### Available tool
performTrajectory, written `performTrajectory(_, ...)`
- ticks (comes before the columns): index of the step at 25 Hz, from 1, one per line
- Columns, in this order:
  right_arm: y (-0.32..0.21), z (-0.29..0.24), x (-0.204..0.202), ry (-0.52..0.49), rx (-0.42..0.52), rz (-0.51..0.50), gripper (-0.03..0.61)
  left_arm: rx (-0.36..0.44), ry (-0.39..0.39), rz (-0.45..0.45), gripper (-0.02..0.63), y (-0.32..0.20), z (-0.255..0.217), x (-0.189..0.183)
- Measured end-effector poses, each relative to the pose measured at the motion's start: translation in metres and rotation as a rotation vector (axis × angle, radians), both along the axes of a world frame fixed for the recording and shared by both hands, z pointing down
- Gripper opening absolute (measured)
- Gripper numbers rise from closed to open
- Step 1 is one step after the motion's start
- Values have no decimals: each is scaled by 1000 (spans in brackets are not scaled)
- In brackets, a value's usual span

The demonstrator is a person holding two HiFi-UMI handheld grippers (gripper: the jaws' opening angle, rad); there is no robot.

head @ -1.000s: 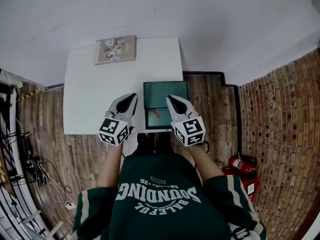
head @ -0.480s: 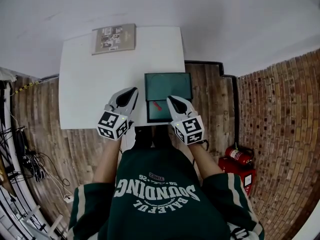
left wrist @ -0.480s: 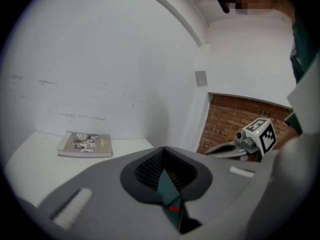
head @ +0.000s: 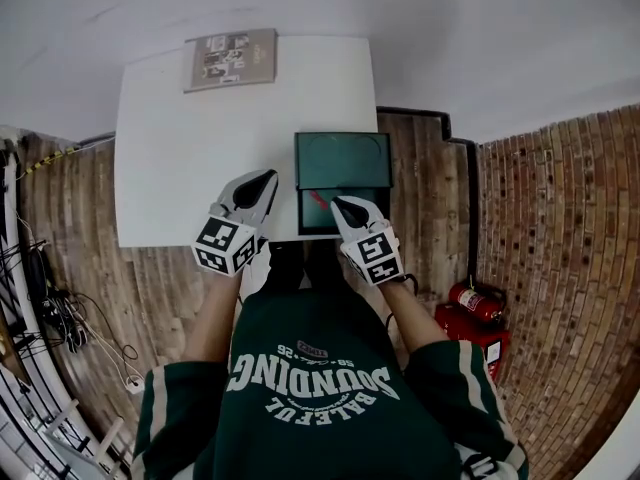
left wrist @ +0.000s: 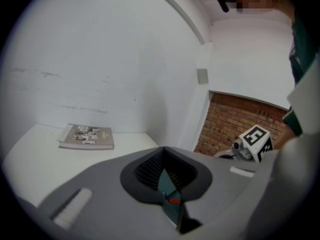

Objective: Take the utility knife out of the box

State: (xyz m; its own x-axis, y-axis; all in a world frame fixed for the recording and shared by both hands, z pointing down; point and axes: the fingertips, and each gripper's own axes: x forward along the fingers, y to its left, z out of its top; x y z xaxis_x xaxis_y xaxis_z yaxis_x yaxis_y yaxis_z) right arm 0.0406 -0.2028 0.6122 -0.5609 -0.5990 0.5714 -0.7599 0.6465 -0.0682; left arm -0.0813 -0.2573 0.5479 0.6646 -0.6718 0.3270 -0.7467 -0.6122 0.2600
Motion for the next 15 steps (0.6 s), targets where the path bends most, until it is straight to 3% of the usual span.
performTrajectory(4,12,31,-7,61,-112,-97,6,-3,-4,-17,51,1,1,-7)
performTrajectory(9,22,67,-14,159,-232,-183,100,-14,-8,-57,51,2,5,-23)
performTrajectory(15,27,110,-17,268,-349,-247,107,-26,-11,-104,51,3,9,-44)
